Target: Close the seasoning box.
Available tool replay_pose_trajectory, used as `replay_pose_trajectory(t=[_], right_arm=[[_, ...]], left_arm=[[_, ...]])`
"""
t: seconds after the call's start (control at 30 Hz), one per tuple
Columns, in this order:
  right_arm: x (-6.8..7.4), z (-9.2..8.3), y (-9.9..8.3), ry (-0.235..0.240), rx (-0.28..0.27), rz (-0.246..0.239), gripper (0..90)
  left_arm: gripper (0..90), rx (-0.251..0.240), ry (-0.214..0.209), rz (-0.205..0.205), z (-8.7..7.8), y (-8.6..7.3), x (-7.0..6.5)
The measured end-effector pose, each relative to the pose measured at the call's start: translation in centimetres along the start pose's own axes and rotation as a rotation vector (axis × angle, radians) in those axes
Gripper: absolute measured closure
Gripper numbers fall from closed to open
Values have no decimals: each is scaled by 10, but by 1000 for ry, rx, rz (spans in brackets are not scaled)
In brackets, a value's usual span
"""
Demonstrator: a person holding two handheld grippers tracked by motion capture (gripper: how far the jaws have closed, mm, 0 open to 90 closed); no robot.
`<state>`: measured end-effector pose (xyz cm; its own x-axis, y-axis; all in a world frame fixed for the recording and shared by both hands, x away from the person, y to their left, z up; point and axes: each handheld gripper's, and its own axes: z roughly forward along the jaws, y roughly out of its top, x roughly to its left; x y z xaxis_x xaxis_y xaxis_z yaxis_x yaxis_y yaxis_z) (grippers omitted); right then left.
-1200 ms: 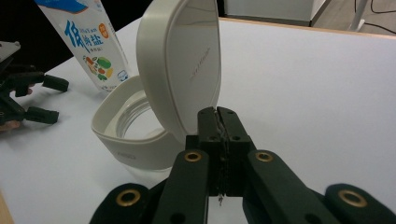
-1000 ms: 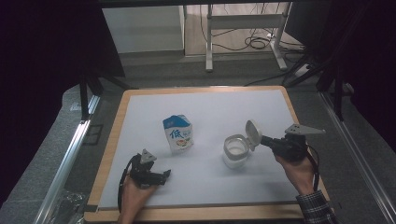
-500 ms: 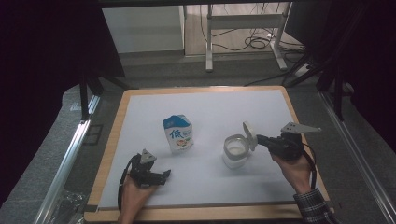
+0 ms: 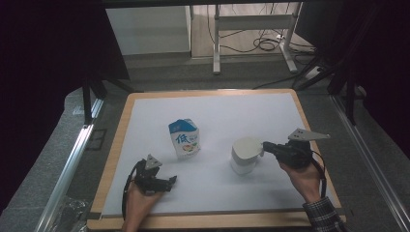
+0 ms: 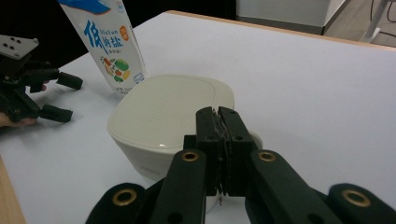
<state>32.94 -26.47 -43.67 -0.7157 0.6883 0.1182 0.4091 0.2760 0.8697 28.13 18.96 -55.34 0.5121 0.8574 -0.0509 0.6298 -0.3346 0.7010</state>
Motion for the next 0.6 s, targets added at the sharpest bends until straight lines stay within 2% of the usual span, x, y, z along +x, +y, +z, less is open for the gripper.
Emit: replay_pose_trajectory(t=[0.17, 0.6], right_arm=[[7, -4, -9, -12, -8, -36, 874], [23, 0, -37, 2, 20, -35, 887]], left_arm=[[43, 1, -1, 3, 0, 0, 0], [44, 1, 0, 4, 0, 0, 0]])
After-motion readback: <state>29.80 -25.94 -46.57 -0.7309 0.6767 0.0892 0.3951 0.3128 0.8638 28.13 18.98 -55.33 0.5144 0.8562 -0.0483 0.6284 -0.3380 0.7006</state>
